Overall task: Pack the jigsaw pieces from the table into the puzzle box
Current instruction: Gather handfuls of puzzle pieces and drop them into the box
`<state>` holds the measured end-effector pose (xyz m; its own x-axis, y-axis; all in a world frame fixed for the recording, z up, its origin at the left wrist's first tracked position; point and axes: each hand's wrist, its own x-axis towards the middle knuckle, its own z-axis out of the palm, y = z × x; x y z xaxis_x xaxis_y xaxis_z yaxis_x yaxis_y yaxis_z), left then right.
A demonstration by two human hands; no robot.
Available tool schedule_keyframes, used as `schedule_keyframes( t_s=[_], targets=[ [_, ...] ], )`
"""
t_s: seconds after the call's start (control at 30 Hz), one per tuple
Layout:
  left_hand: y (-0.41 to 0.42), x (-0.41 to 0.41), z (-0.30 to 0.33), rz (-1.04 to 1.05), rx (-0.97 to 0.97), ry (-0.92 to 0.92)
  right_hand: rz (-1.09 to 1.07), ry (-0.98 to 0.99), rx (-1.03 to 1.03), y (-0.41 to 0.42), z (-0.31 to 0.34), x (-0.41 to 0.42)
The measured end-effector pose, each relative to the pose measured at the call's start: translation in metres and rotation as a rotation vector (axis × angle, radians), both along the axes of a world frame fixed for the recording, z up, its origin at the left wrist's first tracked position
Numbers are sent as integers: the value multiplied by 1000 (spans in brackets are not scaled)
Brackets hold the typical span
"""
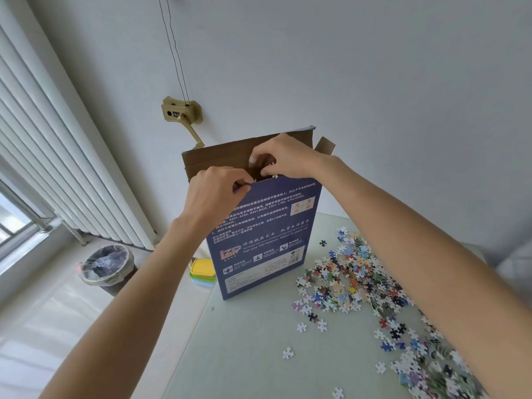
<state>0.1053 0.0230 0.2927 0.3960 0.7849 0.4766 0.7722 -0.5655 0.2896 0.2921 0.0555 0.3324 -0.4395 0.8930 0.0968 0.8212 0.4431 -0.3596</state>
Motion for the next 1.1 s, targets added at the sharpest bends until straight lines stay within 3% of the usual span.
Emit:
schedule_keyframes(
  t_s=[0.6,0.73,0.87,1.1],
  targets=[
    [-4,-2,0,-10,28,35,12,15,255,-14,-21,-7],
    [-8,-2,-3,-3,65,23,-12,178,347,-49,-28,-2],
    [-15,0,-11,-11,187,28,-99,163,548,-111,-56,8],
    [-43,3,-38,-59,296,73,-333,153,327,-222,-136,26]
  ],
)
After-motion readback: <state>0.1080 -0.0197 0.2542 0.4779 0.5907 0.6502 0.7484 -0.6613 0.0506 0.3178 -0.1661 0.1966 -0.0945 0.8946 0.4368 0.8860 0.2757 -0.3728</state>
